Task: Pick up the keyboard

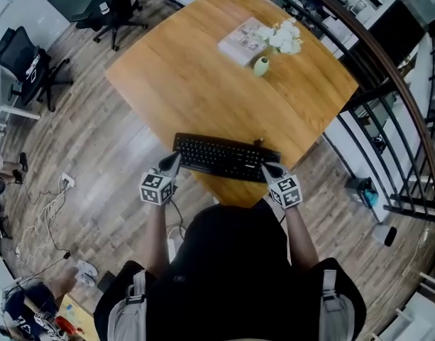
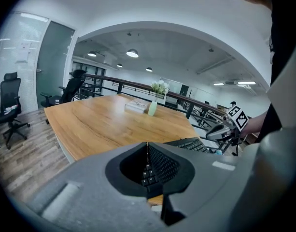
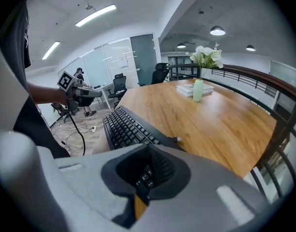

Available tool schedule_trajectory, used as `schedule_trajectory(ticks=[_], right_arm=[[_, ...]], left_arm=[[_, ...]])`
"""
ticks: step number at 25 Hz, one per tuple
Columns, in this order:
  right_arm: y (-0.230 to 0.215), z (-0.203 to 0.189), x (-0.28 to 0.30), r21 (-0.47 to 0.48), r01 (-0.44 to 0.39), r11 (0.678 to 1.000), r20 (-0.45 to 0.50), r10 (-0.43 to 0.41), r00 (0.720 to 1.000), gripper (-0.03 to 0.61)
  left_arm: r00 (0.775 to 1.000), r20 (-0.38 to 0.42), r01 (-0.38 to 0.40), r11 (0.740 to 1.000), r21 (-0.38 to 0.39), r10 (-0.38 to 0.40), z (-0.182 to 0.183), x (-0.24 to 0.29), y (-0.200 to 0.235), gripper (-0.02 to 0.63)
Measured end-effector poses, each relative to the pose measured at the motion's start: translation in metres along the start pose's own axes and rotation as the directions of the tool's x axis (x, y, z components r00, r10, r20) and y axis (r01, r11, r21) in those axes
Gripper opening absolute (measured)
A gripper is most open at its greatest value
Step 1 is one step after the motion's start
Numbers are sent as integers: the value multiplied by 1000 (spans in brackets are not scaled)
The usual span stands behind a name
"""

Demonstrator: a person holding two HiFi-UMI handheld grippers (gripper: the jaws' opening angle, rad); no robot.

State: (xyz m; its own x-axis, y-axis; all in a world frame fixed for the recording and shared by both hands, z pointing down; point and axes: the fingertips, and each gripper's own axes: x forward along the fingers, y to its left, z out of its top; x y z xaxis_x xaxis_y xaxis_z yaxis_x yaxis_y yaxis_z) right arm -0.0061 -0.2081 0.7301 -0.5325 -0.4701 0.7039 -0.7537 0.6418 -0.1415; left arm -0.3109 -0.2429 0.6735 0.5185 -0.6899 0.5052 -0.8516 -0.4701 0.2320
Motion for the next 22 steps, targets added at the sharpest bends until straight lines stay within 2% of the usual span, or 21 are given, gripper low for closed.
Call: schedule_trajectory(ticks=[2, 6, 11, 13, 14, 15, 18, 22], right_arm=[[-5, -6, 0, 13, 4, 1000, -12, -4, 1000, 5], [-11, -16, 6, 45, 6, 999, -38, -4, 999, 5], [-22, -30, 10, 78, 28, 997, -67, -23, 998, 6], [-26, -37, 12, 90, 39, 995, -87, -31, 996, 8], [-28, -40, 14, 95, 41, 995, -96, -32, 995, 56], [-29, -43, 15, 99, 43, 994, -104, -33, 994, 77], [-37, -50, 16, 106, 63, 992, -122, -50, 991, 83], [-46, -52, 18, 148, 88, 985, -106, -73, 992, 140]], left_arm=[[1000, -25, 4, 1000, -4, -4, -6, 7, 3, 14], [1000, -30, 4, 995, -95, -7, -16, 18, 17, 15], [998, -60, -18, 991, -135, 10, -28, 29, 29, 19], [998, -69, -14, 985, -171, 2, -32, 35, 34, 61], [997, -80, -16, 983, -182, 2, -35, 37, 36, 107], [996, -92, -20, 982, -187, 3, -37, 40, 38, 135], [993, -121, -29, 984, -177, 7, -41, 46, 42, 154], [986, -161, -61, 986, -156, 36, -51, 48, 52, 183]])
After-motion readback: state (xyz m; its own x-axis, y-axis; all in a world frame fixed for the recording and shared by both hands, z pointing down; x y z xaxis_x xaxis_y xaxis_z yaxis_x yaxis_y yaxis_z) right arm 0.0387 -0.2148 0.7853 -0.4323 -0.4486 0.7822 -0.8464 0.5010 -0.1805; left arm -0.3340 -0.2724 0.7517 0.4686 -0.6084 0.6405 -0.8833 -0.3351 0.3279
